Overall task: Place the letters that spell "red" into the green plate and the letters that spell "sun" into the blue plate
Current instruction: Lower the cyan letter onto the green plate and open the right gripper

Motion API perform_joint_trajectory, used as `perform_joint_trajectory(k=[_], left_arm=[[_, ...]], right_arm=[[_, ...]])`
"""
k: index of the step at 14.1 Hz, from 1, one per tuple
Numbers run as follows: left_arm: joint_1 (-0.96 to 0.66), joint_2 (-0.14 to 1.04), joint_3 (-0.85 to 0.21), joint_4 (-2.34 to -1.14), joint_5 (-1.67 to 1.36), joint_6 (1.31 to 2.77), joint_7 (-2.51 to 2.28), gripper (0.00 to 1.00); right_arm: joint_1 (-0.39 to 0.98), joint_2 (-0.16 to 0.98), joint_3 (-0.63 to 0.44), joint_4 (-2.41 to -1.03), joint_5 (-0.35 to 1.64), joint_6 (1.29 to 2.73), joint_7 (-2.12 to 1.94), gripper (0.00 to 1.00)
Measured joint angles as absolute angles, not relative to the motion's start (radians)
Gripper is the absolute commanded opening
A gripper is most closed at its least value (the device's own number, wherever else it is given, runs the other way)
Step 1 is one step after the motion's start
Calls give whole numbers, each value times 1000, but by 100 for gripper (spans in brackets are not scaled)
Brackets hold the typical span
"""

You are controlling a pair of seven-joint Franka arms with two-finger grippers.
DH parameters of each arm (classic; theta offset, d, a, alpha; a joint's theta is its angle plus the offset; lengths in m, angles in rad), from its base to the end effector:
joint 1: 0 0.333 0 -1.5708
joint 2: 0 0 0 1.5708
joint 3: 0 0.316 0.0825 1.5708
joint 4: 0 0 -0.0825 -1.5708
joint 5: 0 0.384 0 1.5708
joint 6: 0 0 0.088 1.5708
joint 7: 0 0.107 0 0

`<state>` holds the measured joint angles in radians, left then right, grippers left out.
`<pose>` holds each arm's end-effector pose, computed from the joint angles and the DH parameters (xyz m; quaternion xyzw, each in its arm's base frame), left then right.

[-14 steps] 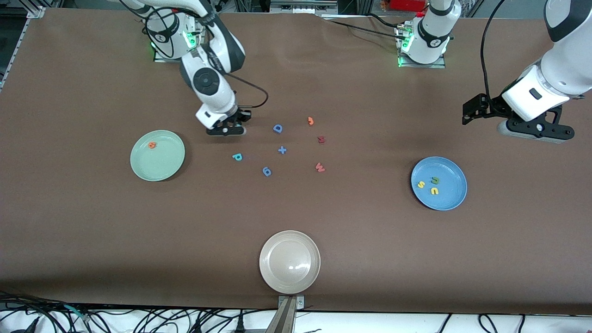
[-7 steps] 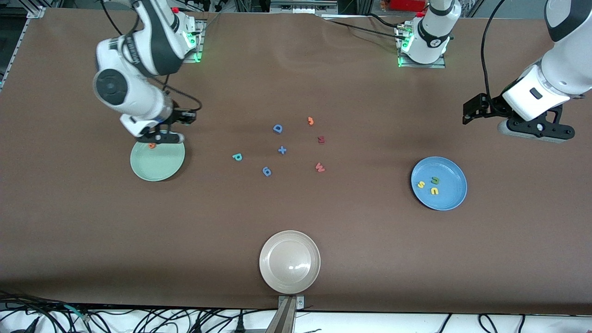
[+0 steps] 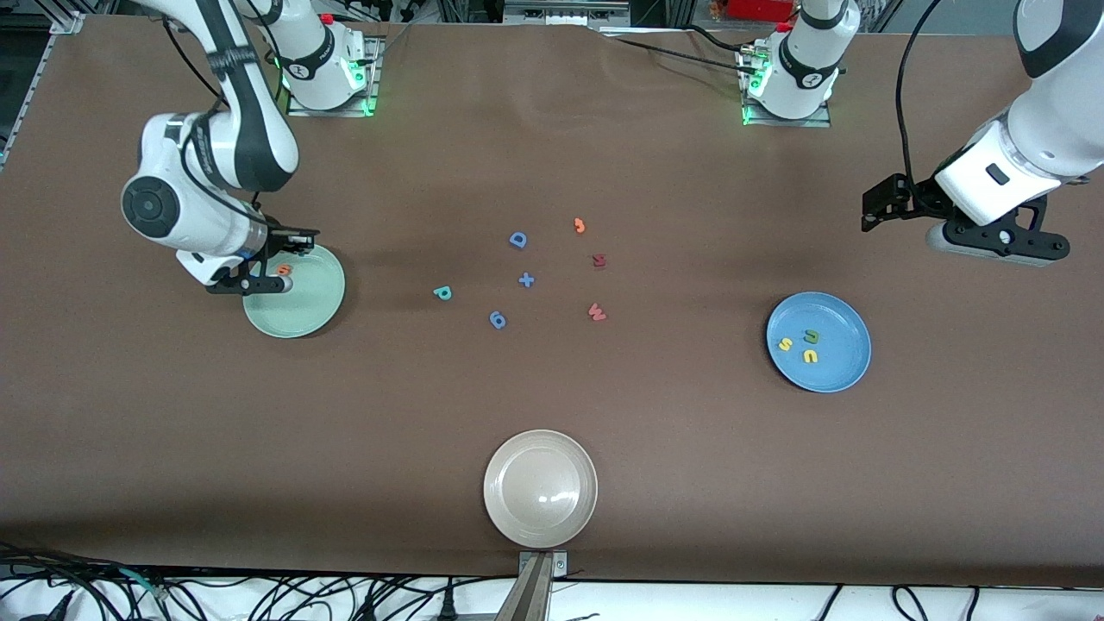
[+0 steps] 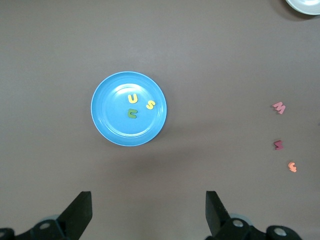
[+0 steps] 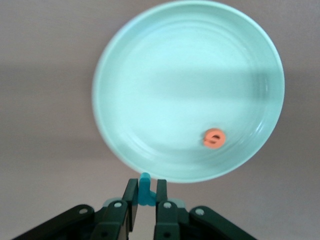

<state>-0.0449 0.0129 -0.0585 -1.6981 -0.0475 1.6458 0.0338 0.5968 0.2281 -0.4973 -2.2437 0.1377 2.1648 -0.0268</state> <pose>0.5557 -0.0623 0.5636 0.9970 -0.0660 -0.0334 0.0228 0.5061 0.0534 0.2575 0.9905 0.0144 -0.1364 0.0081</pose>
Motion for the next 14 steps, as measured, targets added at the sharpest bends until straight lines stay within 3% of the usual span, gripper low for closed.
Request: perform_joint_trajectory(k=[5, 6, 10, 11, 14], left_arm=[[-45, 13, -66, -1698, -47, 1646, 34, 100], [-45, 13, -66, -1698, -47, 1646, 34, 100], [-45, 14, -66, -1698, -47, 1646, 34, 100], [-45, 14, -66, -1698, -47, 1646, 34, 100], [-45, 14, -67, -1694, -47, 1646, 34, 100]], right_arm=[[597, 330, -496, -2270, 138, 2268, -51, 1], [596, 340, -496, -2270, 139, 2276, -56, 8], [594, 349, -496, -2269, 139, 2290, -58, 77], [594, 349, -496, -2269, 139, 2291, -58, 87], [594, 348, -496, -2263, 139, 2291, -58, 90]])
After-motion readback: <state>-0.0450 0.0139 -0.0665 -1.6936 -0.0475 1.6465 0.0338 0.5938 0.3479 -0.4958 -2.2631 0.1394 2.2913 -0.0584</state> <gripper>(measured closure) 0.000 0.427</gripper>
